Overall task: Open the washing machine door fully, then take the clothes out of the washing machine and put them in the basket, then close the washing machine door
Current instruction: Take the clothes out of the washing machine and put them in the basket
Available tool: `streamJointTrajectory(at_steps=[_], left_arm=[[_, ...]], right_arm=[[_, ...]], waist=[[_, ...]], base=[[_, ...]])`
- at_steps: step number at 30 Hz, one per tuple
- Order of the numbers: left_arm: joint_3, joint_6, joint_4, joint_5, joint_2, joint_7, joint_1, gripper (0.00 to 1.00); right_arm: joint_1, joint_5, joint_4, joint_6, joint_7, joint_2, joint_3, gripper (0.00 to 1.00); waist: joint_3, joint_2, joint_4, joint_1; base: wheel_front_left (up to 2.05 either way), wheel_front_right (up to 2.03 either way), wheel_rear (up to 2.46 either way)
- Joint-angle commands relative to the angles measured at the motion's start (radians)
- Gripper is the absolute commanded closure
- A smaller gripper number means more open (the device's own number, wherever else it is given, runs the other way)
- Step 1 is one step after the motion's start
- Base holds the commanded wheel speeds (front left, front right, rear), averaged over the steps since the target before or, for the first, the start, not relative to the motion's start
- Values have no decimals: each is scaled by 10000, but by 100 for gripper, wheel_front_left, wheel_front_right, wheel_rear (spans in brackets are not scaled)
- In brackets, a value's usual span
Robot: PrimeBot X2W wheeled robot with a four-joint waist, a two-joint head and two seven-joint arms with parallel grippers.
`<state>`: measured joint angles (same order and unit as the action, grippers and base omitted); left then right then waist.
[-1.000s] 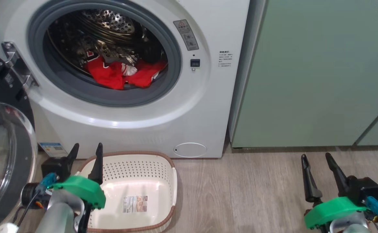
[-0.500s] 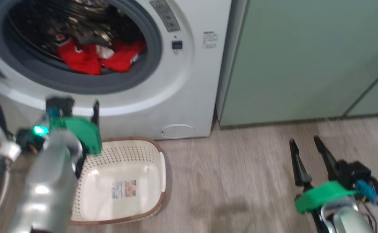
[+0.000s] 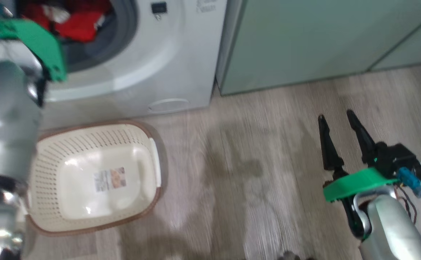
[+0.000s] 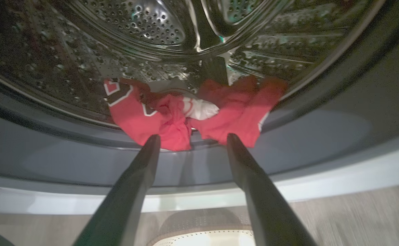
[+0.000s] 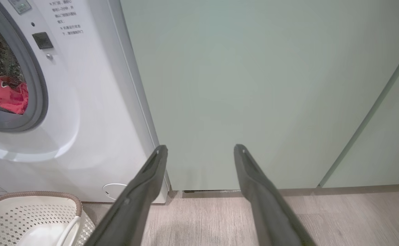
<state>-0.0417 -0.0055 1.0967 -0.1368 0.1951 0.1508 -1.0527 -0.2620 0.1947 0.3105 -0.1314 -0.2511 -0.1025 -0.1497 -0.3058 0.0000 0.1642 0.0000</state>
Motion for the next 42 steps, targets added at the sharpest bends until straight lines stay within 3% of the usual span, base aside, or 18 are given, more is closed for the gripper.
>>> streamJointTrajectory(at_steps=[1,10,20,31,32,33,35,42], left_arm=[[195,225,-91,113,657,166,-788,0],[6,901,895,401,1596,736,-2506,0],[-198,1350,1394,626,2552,950,-3440,0],[-595,1432,1725,778,2753,1420,-3660,0],[-642,1382,1744,791,2761,1486,-3642,12],[-661,1331,1757,775,2764,1494,-3631,52],[-791,1206,1771,834,2769,1440,-3595,100],[-1099,715,1827,833,2481,992,-2971,100]], right_arm=[[-329,12,-360,7,-107,6,-218,0],[-1024,49,-495,7,-107,221,-393,0],[-1387,39,-661,7,-107,342,-375,0],[-1592,89,-747,7,-107,366,-402,0],[-1590,90,-756,7,-107,367,-401,0],[-1585,88,-763,7,-107,367,-396,0],[-1575,82,-760,7,-107,368,-379,0],[-1345,64,-591,7,-107,290,-234,0]], waist=[[-752,0,435,0],[-1915,0,1044,0],[-2802,0,1281,0],[-3349,0,1322,0],[-3366,0,1327,0],[-3380,0,1328,0],[-3387,0,1322,0],[-2792,0,1131,0]], base=[[0,0,0],[0,0,0],[0,0,0],[0,0,0],[0,0,0],[0,0,0],[0,0,0],[0,0,0]])
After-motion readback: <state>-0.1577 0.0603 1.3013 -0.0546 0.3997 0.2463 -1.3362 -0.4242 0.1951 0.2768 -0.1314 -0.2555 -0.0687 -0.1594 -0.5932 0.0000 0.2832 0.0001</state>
